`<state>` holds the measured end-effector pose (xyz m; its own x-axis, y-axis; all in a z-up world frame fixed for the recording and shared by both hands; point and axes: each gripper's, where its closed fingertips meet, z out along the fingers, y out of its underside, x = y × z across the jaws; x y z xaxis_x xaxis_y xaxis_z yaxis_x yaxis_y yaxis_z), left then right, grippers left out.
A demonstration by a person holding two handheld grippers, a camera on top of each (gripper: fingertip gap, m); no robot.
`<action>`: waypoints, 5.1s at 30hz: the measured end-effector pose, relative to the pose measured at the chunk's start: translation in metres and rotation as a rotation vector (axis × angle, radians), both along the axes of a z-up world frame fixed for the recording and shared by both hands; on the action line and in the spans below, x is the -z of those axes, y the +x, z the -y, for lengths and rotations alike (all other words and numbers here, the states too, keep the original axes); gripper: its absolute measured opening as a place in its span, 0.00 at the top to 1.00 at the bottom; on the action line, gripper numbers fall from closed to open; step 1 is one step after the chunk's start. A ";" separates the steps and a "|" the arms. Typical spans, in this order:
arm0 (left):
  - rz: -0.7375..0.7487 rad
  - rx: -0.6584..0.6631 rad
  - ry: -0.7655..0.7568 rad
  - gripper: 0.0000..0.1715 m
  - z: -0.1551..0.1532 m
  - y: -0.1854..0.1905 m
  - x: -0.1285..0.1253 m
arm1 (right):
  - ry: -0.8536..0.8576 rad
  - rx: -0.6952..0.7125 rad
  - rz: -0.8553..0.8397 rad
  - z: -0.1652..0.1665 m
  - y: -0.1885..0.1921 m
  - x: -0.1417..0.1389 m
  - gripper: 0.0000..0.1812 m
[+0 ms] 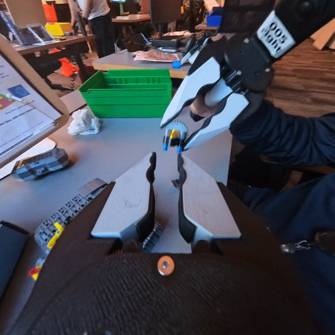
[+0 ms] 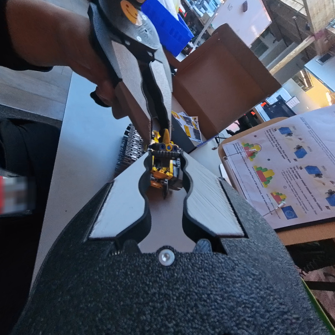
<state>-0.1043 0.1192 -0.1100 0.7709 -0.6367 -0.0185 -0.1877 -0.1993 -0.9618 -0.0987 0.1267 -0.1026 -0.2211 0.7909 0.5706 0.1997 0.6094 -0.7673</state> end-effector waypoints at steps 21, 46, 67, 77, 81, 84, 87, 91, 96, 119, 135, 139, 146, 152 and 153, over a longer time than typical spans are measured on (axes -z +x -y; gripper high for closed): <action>0.101 0.040 0.017 0.94 0.007 0.007 -0.016 | -0.049 -0.048 0.000 0.009 -0.002 0.001 0.85; 0.242 0.134 -0.012 0.97 0.013 0.008 -0.023 | -0.026 -0.155 -0.075 0.018 0.015 -0.015 0.91; -0.002 0.181 0.330 0.97 0.031 0.027 -0.046 | -0.153 -0.216 -0.107 0.033 0.018 -0.032 0.85; 0.023 0.314 0.584 0.97 0.058 0.039 -0.061 | -0.187 -0.355 -0.161 0.065 0.028 -0.047 0.80; 0.017 0.335 0.597 0.97 0.061 0.042 -0.059 | -0.129 -0.342 -0.167 0.064 0.029 -0.046 0.85; 0.010 0.330 0.593 0.97 0.060 0.043 -0.059 | -0.082 -0.333 -0.186 0.064 0.032 -0.049 0.85; 0.005 0.276 0.559 0.97 0.051 0.036 -0.057 | -0.108 -0.391 -0.220 0.072 0.039 -0.057 0.89; 0.052 0.295 0.556 0.97 0.053 0.036 -0.061 | -0.113 -0.352 -0.251 0.063 0.038 -0.062 0.95; 0.059 0.229 0.495 0.97 0.043 0.035 -0.061 | -0.163 -0.346 -0.219 0.061 0.035 -0.059 0.81; 0.513 0.078 -0.049 0.97 0.000 0.016 -0.028 | 0.306 0.122 -0.086 -0.004 -0.009 -0.008 0.83; 0.725 0.155 -0.058 0.97 0.003 0.015 -0.042 | 0.197 0.029 -0.179 0.006 0.003 -0.028 0.84; 0.753 0.162 -0.083 0.97 0.002 0.016 -0.039 | 0.212 0.028 -0.170 0.005 0.003 -0.025 0.84; 0.751 0.162 -0.095 0.97 0.001 0.018 -0.037 | 0.220 0.034 -0.171 0.007 0.001 -0.025 0.84; 0.540 0.071 -0.083 0.96 -0.004 0.007 -0.025 | 0.219 0.101 -0.131 -0.004 -0.004 -0.019 0.85; 0.446 0.052 -0.082 0.93 -0.004 0.003 -0.020 | 0.214 0.120 -0.127 -0.008 -0.004 -0.018 0.85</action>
<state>-0.1011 0.1236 -0.0897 0.6587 -0.6605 0.3603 0.2297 -0.2795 -0.9323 -0.1027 0.1345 -0.0842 -0.0491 0.6652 0.7451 0.1905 0.7385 -0.6468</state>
